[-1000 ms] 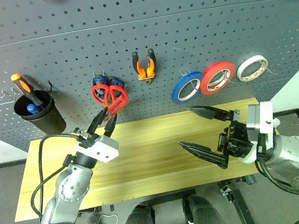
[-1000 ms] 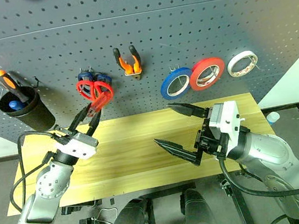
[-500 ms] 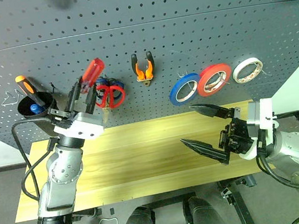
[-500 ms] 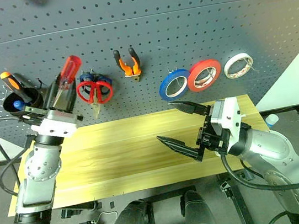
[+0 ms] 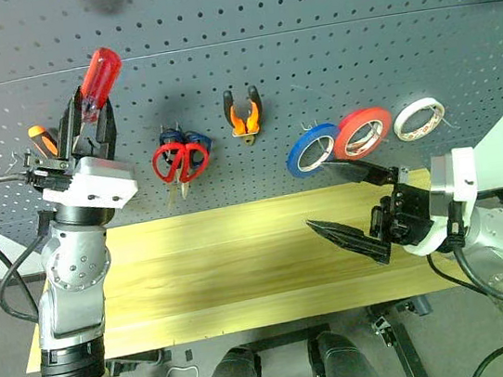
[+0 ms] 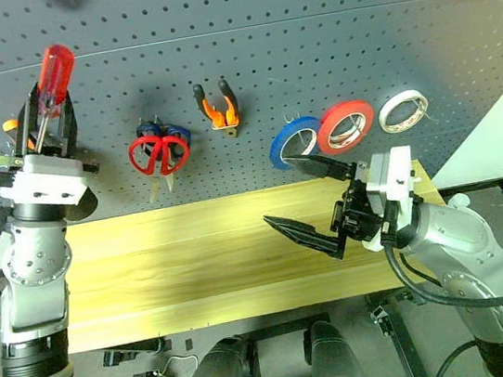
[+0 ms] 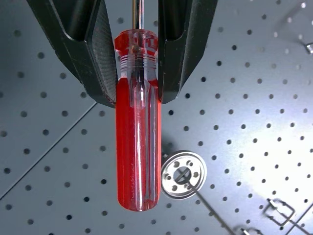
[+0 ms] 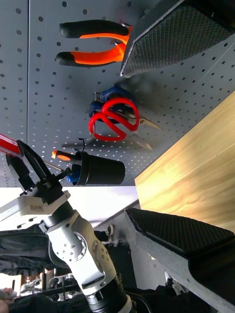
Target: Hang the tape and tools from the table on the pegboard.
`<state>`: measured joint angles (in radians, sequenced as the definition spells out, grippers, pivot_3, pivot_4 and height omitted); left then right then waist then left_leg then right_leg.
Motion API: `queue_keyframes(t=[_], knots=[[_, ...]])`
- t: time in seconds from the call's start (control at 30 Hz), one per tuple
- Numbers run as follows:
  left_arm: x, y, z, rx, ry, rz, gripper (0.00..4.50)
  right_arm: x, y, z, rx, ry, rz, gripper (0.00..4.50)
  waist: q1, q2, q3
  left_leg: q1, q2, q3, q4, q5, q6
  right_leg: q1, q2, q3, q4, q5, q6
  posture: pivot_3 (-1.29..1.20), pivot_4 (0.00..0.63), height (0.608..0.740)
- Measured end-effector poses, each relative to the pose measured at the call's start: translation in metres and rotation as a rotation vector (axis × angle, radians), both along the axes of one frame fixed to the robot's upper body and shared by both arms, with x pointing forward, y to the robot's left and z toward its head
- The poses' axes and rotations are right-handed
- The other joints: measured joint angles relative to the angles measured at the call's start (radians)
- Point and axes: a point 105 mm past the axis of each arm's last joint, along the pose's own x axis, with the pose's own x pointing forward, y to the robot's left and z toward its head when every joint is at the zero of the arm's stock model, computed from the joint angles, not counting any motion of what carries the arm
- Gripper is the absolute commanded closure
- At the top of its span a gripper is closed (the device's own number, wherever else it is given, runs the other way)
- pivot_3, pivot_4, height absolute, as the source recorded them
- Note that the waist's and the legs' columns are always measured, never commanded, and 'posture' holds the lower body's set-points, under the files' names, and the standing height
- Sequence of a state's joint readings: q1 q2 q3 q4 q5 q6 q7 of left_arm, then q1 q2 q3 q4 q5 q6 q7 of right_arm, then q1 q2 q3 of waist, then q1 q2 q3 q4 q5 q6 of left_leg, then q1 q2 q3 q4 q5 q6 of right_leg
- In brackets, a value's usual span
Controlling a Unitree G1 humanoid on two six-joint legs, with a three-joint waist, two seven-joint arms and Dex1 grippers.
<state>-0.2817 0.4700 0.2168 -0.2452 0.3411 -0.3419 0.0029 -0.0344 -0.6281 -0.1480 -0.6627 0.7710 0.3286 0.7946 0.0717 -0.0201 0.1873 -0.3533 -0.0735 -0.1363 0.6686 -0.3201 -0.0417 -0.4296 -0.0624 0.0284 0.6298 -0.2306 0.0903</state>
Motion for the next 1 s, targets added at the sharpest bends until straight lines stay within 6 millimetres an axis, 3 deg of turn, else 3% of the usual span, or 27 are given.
queue_keyframes(t=[0.2, 0.4, 0.7, 1.0], knots=[[0.012, 0.027, -0.005, -0.061, 0.019, 0.095, 3.7, 0.0, -0.005, -0.003, -0.01, 0.024, -0.021, 0.0, -0.003, 0.0, 0.0, 0.0, 0.0, 0.0, 0.0, 0.0, 0.0, 0.0, 0.0, 0.0, 0.0, 0.0, 0.0, 0.09, 0.145, 0.727], [0.018, 0.039, -0.008, -0.101, 0.016, 0.136, 3.7, -0.008, -0.007, -0.003, -0.018, 0.052, -0.024, 0.0, -0.006, 0.0, 0.0, 0.0, 0.0, 0.0, 0.0, -0.001, 0.002, 0.0, 0.0, 0.0, 0.0, 0.0, 0.0, 0.05, 0.171, 0.727], [0.011, 0.06, -0.044, -0.22, 0.094, 0.24, 3.7, -0.01, -0.018, 0.001, -0.057, 0.089, -0.053, 0.0, -0.013, 0.0, 0.001, 0.0, 0.001, -0.001, 0.0, -0.001, 0.002, 0.0, -0.001, 0.0, 0.0, 0.0, 0.0, 0.02, 0.195, 0.727], [0.003, 0.067, -0.044, -0.232, 0.068, 0.299, 3.7, -0.012, -0.021, -0.002, -0.076, 0.135, -0.051, 0.0, -0.036, 0.0, 0.002, 0.0, 0.001, 0.0, 0.0, -0.001, 0.002, 0.0, -0.001, 0.0, 0.0, 0.0, 0.0, 0.0, 0.204, 0.727]])
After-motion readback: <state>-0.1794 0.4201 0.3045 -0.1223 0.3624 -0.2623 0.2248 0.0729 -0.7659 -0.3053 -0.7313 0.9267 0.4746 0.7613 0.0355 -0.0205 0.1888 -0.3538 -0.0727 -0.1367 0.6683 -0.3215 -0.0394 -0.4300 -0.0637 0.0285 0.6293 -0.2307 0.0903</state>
